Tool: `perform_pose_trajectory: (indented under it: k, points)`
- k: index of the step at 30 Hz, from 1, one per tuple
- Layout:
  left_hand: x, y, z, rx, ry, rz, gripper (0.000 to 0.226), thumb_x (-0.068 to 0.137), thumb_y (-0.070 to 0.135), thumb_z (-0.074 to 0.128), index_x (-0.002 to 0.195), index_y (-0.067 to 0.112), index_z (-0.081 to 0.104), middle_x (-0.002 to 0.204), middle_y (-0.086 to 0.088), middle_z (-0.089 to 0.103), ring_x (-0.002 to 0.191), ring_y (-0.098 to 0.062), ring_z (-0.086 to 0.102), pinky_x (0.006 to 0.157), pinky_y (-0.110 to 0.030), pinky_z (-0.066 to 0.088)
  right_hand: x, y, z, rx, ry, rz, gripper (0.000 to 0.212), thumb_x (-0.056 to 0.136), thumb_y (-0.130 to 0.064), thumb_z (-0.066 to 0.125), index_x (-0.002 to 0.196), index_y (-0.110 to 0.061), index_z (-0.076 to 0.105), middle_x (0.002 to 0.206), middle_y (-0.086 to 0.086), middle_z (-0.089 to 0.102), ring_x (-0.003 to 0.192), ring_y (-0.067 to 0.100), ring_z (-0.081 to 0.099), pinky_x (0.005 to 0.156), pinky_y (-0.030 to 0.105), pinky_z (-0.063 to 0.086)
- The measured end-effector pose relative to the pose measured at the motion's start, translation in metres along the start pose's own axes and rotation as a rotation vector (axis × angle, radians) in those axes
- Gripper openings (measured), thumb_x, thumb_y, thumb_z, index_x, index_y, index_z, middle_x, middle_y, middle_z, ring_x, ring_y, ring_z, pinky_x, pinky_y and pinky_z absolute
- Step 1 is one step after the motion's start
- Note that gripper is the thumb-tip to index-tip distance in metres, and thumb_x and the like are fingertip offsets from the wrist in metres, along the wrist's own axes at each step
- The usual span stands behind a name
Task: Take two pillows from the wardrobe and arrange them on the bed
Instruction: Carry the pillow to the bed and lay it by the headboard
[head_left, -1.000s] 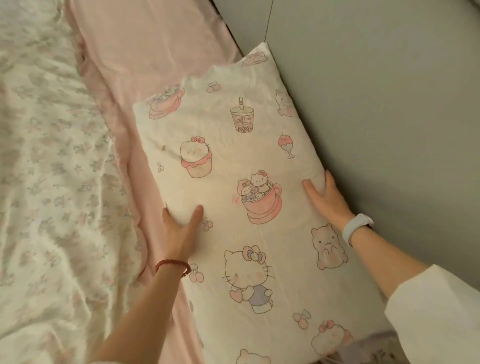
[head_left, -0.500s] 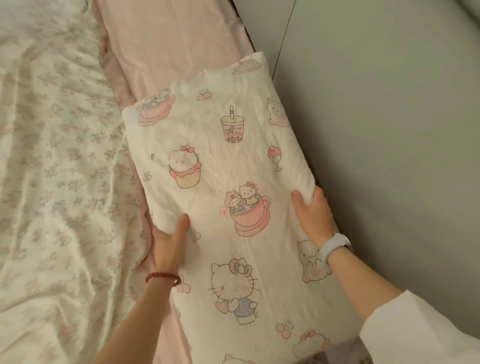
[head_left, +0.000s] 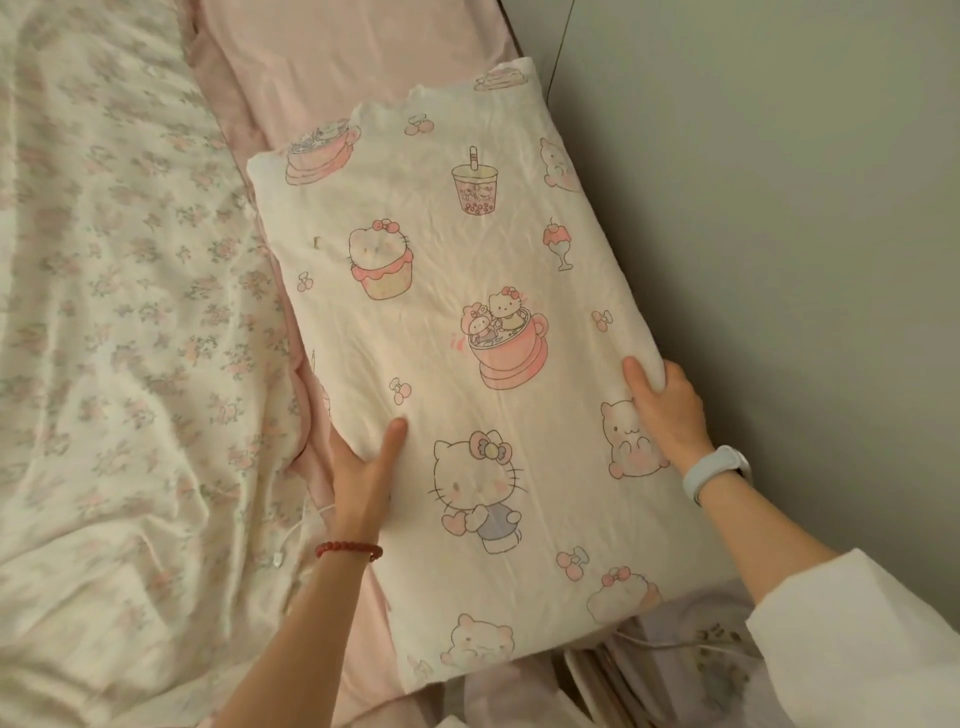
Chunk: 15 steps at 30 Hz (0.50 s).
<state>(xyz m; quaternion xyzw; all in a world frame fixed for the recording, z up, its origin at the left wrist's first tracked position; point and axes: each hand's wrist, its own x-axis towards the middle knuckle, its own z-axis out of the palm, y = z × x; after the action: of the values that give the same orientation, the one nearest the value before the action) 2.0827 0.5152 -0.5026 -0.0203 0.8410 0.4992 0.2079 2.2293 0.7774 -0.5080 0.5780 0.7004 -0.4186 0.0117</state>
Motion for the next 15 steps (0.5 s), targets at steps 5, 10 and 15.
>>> perform_pose_trajectory:
  k: [5, 10, 15]
  points:
    - [-0.006, -0.017, 0.006, -0.061, -0.197, -0.034, 0.088, 0.074, 0.033, 0.072, 0.142, 0.026, 0.016, 0.143, 0.015, 0.036, 0.129, 0.001, 0.032, 0.111, -0.027, 0.026, -0.002, 0.015, -0.013, -0.118, 0.012, 0.007, 0.051, 0.087, -0.054, 0.037, 0.121, -0.016, 0.046, 0.116, 0.012, 0.059, 0.104, 0.033, 0.054, 0.09, 0.043, 0.045]
    - [-0.016, -0.018, 0.022, 0.465, -0.008, -0.246, 0.097, 0.075, 0.057, 0.058, 0.142, 0.025, -0.004, 0.153, -0.016, 0.009, 0.138, -0.035, 0.013, 0.109, -0.053, 0.014, -0.01, 0.023, 0.001, -0.229, -0.114, 0.114, 0.057, 0.094, -0.043, 0.025, 0.142, -0.017, 0.009, 0.148, 0.017, 0.027, 0.131, 0.04, 0.03, 0.108, 0.056, 0.025]
    - [-0.036, -0.008, 0.032, 0.802, -0.105, 0.248, 0.073, 0.084, 0.058, 0.039, 0.141, 0.038, -0.003, 0.155, -0.012, -0.001, 0.14, -0.035, -0.004, 0.107, -0.061, 0.011, -0.052, 0.017, 0.005, -0.422, 0.088, -0.208, 0.056, 0.092, -0.044, 0.031, 0.141, -0.033, 0.004, 0.155, 0.013, 0.004, 0.14, 0.036, 0.005, 0.105, 0.068, 0.009]
